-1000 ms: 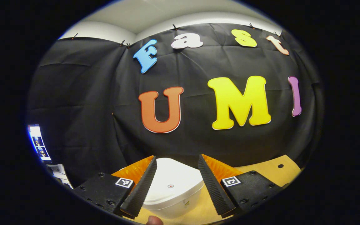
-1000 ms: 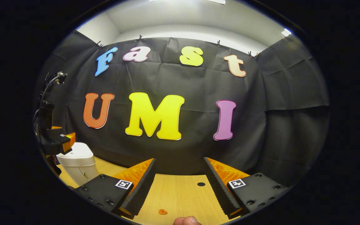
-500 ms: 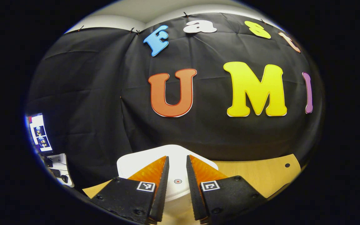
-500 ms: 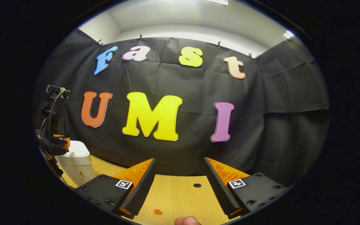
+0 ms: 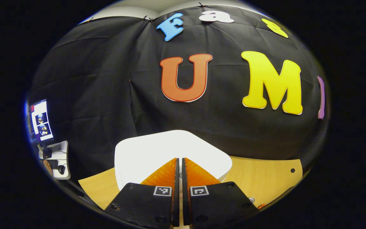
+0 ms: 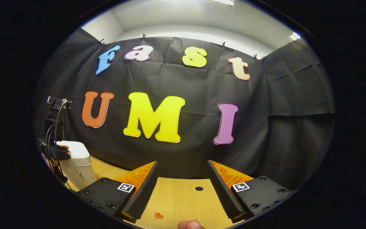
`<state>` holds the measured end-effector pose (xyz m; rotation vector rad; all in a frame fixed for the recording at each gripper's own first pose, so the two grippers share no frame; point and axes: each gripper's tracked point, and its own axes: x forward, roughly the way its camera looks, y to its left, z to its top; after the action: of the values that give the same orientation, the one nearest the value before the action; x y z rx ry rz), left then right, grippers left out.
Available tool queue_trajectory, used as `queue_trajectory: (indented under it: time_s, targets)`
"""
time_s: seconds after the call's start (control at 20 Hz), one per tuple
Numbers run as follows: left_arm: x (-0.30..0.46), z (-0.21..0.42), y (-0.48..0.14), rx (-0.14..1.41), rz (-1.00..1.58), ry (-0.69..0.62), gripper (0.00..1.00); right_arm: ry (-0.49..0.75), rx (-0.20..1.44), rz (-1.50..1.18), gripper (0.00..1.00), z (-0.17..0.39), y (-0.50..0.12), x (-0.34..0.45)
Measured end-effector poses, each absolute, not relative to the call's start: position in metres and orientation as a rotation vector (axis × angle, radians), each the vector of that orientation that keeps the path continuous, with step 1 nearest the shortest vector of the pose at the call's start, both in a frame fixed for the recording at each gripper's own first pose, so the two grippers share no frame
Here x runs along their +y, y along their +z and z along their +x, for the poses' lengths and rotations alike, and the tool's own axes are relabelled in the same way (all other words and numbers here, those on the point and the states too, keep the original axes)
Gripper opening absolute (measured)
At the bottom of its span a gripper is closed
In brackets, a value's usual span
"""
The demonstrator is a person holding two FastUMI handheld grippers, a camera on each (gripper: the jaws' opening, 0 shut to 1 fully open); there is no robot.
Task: Press the lid of the desktop garbage bin to open it, pick up the crumpled paper on the desktop and throw it into the bin, then pick up the pop can on the desktop and drop it into the bin, and finally close the garbage bin lid.
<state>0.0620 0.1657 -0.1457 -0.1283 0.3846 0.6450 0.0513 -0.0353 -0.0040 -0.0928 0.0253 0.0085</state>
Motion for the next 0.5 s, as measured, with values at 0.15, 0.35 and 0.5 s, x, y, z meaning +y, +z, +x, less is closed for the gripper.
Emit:
queue_trajectory:
  time_s: [0.15,0.35,0.5]
  targets:
    - [0.166,0.062,-0.149,0.397,-0.143,0.662,0.06,0.009,0.035,-0.082,0.95,0.051,-0.008,-0.035]
    - [0.167,0.063,-0.143,0.369,-0.125,0.662,0.05,0.008,0.03,-0.082,0.95,0.049,-0.007,-0.037]
    - [0.158,0.068,-0.128,0.339,-0.098,0.6,0.04,-0.004,0.026,-0.069,0.94,0.049,-0.006,-0.042]
